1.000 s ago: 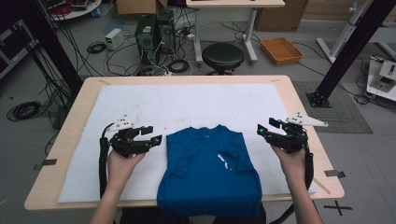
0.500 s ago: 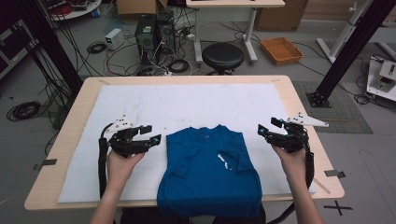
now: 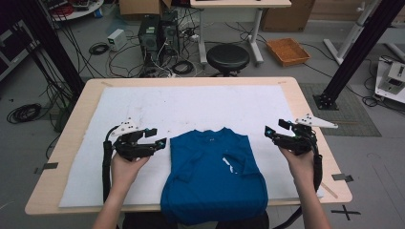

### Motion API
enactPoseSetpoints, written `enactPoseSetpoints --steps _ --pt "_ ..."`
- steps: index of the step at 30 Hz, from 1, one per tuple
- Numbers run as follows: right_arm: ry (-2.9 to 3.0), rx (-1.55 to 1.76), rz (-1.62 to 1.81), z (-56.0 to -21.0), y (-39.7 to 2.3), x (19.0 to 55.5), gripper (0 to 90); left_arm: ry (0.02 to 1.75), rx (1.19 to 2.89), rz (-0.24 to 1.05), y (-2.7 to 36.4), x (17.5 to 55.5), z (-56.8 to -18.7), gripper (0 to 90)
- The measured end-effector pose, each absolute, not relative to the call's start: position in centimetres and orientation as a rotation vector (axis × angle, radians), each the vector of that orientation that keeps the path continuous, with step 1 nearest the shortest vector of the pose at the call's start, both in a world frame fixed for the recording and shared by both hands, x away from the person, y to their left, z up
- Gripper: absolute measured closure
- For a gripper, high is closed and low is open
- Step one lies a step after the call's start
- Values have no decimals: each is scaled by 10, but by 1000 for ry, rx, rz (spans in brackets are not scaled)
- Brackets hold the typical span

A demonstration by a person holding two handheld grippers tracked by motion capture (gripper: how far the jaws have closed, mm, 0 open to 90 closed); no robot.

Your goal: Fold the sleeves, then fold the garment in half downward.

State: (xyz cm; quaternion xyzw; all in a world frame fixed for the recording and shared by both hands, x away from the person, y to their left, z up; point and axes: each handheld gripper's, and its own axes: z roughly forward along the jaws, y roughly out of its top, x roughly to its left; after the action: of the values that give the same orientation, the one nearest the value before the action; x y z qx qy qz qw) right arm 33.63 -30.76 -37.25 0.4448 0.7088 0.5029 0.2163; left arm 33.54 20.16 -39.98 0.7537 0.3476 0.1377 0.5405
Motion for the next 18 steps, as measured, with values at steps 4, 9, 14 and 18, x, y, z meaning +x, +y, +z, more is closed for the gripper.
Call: enactPoseSetpoints --steps 4,9,14,18 --pt "1973 1238 1393 -374 -306 337 308 830 1788 338 203 335 -399 382" --pt "1971 1246 1391 -375 -307 338 308 840 1788 335 205 335 -400 383" --pt "1970 1251 1391 -376 -307 341 306 842 1789 322 205 333 -400 382" --pt "1983 1265 1379 -379 -306 345 310 863 1789 303 205 336 -402 383"
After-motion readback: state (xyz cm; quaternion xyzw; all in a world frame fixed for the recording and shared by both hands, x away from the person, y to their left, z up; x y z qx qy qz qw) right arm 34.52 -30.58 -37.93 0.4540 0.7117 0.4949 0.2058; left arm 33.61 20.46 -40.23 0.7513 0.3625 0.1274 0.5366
